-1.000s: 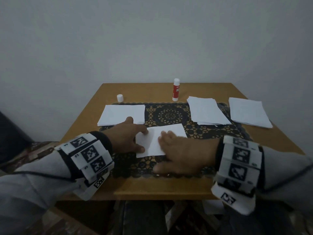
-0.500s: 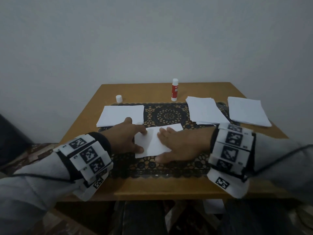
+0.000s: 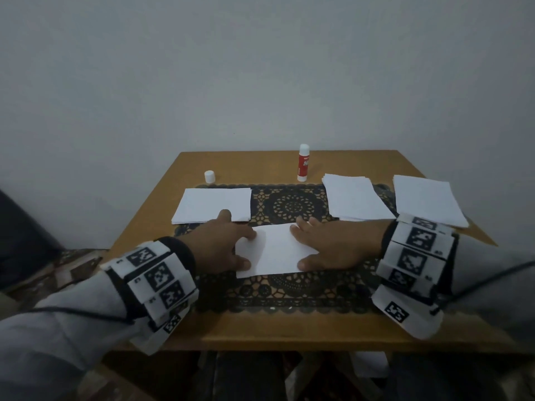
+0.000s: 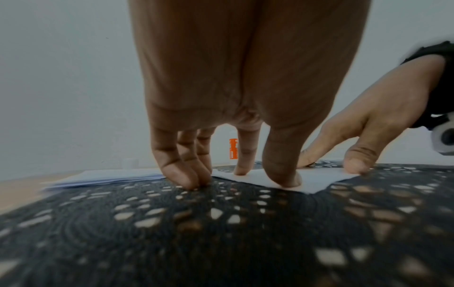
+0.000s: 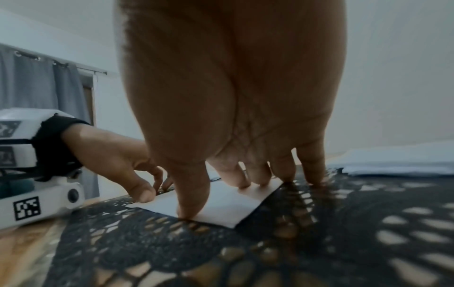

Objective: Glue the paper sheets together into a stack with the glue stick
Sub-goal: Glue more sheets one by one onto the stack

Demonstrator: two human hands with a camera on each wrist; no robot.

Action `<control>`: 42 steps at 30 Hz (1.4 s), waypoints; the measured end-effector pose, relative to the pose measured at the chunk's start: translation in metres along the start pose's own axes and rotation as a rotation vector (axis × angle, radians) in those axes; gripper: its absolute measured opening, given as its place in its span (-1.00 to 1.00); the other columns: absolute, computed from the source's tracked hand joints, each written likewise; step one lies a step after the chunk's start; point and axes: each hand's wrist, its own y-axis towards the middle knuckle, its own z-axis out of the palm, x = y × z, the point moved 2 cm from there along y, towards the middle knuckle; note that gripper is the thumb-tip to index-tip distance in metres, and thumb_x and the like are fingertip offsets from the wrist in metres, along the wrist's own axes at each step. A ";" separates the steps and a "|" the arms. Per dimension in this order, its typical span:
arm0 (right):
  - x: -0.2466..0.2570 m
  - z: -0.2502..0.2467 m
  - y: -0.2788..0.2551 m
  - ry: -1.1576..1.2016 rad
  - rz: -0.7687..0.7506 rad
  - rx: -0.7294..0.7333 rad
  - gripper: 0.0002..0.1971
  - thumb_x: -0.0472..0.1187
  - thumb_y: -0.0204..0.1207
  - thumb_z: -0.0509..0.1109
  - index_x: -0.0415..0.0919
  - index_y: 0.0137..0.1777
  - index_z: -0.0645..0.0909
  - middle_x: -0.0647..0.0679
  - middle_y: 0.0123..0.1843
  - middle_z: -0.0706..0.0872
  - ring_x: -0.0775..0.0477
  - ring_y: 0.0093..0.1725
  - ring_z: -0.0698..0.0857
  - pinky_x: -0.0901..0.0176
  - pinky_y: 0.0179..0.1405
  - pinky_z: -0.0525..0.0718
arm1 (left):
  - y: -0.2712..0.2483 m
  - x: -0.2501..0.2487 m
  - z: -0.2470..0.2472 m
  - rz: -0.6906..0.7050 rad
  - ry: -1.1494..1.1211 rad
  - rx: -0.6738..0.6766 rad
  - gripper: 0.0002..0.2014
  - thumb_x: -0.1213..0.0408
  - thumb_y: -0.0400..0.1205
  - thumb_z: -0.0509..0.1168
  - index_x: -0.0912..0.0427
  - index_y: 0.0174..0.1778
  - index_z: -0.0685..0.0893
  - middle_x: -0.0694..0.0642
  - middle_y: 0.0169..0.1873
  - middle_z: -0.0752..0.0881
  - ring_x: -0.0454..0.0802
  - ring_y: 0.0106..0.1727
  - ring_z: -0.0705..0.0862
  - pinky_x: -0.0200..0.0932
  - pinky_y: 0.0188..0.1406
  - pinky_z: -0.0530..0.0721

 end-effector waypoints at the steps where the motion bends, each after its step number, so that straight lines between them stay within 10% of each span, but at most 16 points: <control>1: -0.002 0.000 -0.001 -0.007 -0.001 0.002 -0.17 0.22 0.70 0.07 -0.16 0.71 -0.30 -0.12 0.74 -0.29 -0.16 0.73 -0.14 -0.04 0.66 0.00 | -0.001 0.000 0.002 0.002 0.043 0.006 -0.39 -0.07 0.61 0.30 -0.16 0.59 0.28 0.11 0.36 0.31 0.09 0.33 0.40 -0.09 0.36 0.42; 12: -0.010 0.001 0.000 -0.046 0.011 -0.001 -0.14 0.23 0.67 0.12 -0.16 0.72 -0.28 -0.18 0.74 -0.24 -0.20 0.72 -0.07 -0.02 0.67 0.03 | -0.025 -0.061 0.011 0.407 0.121 0.282 -0.43 0.01 0.75 0.05 -0.01 0.68 0.08 0.04 0.69 -0.14 0.04 0.69 -0.09 0.10 0.65 0.09; 20: -0.012 0.003 0.000 -0.030 0.013 -0.019 -0.15 0.21 0.68 0.12 -0.16 0.71 -0.28 -0.18 0.74 -0.25 -0.21 0.72 -0.09 -0.03 0.66 0.00 | -0.031 -0.033 0.023 0.093 0.258 0.312 -0.09 -0.33 0.64 -0.12 0.24 0.62 -0.38 0.24 0.60 -0.40 0.15 0.65 -0.35 0.11 0.67 -0.10; 24: -0.011 0.003 0.002 -0.037 0.019 -0.020 -0.15 0.22 0.67 0.12 -0.16 0.71 -0.28 -0.19 0.74 -0.24 -0.22 0.72 -0.08 -0.04 0.67 0.02 | -0.052 -0.050 0.031 0.228 0.215 0.342 -0.09 -0.35 0.62 -0.15 0.23 0.62 -0.40 0.20 0.60 -0.42 0.07 0.63 -0.40 -0.03 0.64 -0.24; 34: -0.010 0.004 0.000 -0.024 0.011 -0.024 -0.15 0.20 0.68 0.14 -0.15 0.72 -0.27 -0.17 0.74 -0.24 -0.21 0.72 -0.09 -0.04 0.66 0.00 | 0.007 -0.022 0.007 0.001 0.172 0.173 -0.21 -0.19 0.69 0.02 0.17 0.68 -0.15 0.15 0.68 -0.15 0.07 0.69 -0.09 0.09 0.66 0.06; 42: 0.009 0.020 -0.027 0.048 -0.029 -0.003 -0.12 0.27 0.67 0.03 -0.23 0.69 -0.35 -0.18 0.71 -0.38 -0.18 0.70 -0.29 -0.08 0.67 -0.09 | 0.017 -0.019 0.013 -0.014 0.222 0.235 -0.13 -0.28 0.67 -0.07 0.22 0.65 -0.31 0.19 0.65 -0.32 0.11 0.68 -0.24 0.16 0.62 0.01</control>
